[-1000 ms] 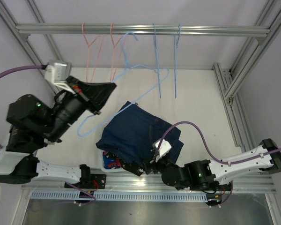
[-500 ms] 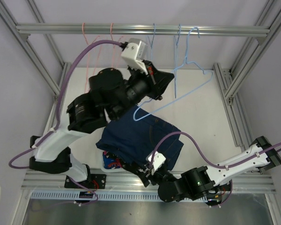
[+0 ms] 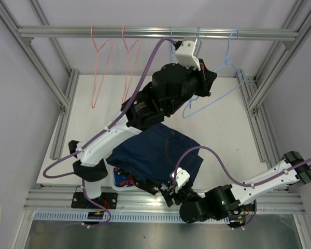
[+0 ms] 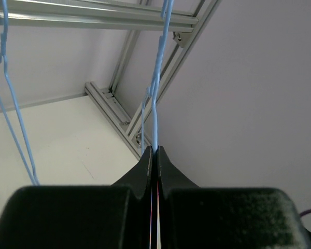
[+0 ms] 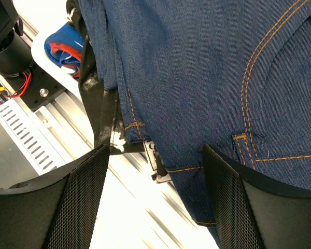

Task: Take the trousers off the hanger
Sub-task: Place the hanger at the clothesline, then reset both arms

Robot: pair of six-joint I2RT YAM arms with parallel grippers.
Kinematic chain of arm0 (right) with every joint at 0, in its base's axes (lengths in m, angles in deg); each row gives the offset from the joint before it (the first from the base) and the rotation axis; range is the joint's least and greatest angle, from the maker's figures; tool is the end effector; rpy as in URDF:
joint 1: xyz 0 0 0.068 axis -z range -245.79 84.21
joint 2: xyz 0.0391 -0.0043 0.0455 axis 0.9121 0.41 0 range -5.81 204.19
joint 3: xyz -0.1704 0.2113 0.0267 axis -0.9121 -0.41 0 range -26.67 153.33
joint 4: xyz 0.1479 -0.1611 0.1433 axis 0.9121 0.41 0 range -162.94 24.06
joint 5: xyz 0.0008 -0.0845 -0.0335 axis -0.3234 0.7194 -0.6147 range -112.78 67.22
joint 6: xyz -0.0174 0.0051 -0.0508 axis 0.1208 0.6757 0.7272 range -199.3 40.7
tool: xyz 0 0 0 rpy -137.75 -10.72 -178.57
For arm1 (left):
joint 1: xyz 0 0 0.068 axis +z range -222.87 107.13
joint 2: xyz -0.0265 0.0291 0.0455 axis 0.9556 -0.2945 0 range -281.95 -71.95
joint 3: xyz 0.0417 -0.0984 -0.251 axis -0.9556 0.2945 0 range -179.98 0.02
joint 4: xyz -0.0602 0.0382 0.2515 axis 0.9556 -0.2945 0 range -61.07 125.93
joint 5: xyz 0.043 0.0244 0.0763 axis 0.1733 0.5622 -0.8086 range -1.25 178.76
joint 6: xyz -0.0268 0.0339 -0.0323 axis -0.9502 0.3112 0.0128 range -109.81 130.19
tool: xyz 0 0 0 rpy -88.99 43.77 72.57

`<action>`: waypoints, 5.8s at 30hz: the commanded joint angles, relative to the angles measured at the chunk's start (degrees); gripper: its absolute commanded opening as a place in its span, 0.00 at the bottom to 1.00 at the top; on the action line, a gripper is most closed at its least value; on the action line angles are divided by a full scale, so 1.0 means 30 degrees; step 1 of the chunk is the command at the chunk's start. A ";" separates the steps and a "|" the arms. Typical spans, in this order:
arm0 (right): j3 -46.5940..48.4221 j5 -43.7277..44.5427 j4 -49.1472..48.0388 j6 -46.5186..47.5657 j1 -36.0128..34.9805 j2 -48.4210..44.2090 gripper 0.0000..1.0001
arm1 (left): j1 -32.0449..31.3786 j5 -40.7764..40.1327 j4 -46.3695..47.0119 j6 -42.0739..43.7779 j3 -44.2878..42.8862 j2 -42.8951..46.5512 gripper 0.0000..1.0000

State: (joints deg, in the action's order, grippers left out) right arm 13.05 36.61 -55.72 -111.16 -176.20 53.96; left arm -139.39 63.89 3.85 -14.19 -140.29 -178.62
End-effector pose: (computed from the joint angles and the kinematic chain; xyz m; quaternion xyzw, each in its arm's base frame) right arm -0.0449 0.2085 0.2581 -0.3224 0.7418 0.2216 0.5447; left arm 0.1621 -0.3359 0.5549 0.1008 0.6910 -0.3934 0.5980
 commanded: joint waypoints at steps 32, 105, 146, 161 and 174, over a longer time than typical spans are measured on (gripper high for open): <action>-0.2607 -0.2219 0.2438 -0.2712 0.1411 -0.3608 0.82 | 0.2602 -0.5512 1.1951 0.5902 -0.1452 -0.6922 0.00; 0.9021 0.0532 0.6188 0.4870 0.1997 -0.1494 0.91 | -0.2114 -0.7972 0.8372 1.2637 1.7846 1.6622 0.99; 0.6124 0.5281 0.0972 1.1644 1.4597 -0.5506 0.99 | 0.0435 -0.9789 1.2742 1.3078 3.2180 2.7266 1.00; 0.5860 0.4254 0.0796 1.1586 1.4509 -0.5889 1.00 | 0.0758 -0.9818 1.3094 1.3254 3.2415 2.7091 0.99; 0.5918 0.3696 0.0825 1.1732 1.3835 -0.6125 0.99 | 0.1138 -0.9554 1.2772 1.2874 3.2356 2.6945 1.00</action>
State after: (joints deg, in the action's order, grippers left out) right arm 30.06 47.32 -53.06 -75.33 -134.33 34.94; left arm -136.64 34.63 41.25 25.22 -43.16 -97.10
